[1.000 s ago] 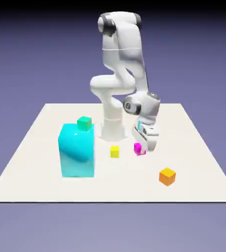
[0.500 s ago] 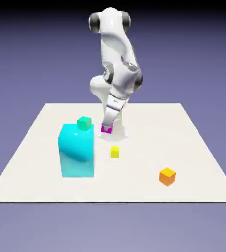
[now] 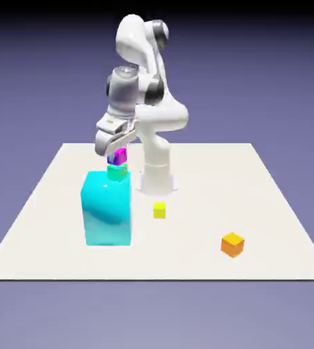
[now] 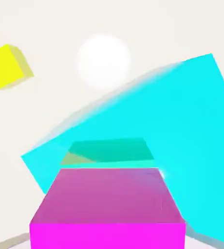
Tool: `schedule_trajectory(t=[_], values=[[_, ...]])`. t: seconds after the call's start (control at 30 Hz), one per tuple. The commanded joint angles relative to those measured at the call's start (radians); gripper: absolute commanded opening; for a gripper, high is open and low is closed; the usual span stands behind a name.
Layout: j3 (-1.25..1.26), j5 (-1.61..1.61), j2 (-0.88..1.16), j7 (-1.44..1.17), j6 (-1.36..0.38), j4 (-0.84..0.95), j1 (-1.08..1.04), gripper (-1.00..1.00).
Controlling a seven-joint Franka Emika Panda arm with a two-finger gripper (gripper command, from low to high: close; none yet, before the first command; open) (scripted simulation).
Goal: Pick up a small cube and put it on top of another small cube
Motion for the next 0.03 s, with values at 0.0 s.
schedule_trajectory(t=[0.0], values=[[0.016,0.016,-0.011,-0.004,-0.043,0.032,0.006,1.00]])
